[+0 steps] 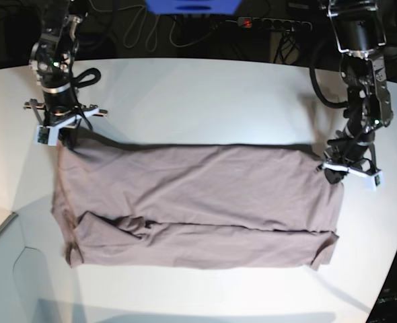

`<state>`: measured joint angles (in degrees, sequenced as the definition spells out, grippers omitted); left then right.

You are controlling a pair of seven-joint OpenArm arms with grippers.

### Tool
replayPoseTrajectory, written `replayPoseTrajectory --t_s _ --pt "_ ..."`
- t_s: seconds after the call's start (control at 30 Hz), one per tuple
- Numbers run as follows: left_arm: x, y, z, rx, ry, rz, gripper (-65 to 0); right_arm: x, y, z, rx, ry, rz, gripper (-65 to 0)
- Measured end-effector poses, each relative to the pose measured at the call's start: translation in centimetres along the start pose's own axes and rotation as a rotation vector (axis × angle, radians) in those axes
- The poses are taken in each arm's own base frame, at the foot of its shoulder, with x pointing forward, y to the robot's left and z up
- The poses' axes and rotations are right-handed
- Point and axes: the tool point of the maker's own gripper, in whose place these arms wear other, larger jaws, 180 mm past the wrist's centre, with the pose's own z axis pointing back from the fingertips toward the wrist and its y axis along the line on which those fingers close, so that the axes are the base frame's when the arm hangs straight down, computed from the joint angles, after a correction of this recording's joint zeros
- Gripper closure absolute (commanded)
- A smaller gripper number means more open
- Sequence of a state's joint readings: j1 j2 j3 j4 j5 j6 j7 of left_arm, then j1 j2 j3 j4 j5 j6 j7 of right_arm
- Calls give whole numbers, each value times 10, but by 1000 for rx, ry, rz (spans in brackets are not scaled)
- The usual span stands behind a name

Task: Layout the t-shirt on the table in an organized manner, then fold the t-shirt properly
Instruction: 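Grasp the folded shirt's corners with both grippers, then pull the held corners apart with both grippers to straighten the fold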

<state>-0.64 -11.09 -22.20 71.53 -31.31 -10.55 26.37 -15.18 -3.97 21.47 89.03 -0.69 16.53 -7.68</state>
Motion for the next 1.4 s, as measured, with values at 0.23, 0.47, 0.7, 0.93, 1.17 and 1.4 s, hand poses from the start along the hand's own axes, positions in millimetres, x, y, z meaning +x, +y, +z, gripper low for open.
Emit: replayPoseTrajectory --t_s 0.23,0.47,0.7,0.93,1.17,1.4 --pt "13 9 24 20 -62 1 0 21 -4 24 -7 -53 50 0" --pt "31 11 50 25 -127 -40 0 38 -5 34 -11 -96 73 0" --pt "52 0 44 7 -170 -44 0 61 2 8 1 -153 46 0" --pt "63 -16 -3 -29 -140 5 0 44 -1 -41 12 -75 6 0" --pt "56 -10 -40 -4 -70 94 0 41 -9 -78 19 -35 -11 0" --pt "50 -11 -60 3 -25 148 -24 34 -22 -95 13 7 -6 0"
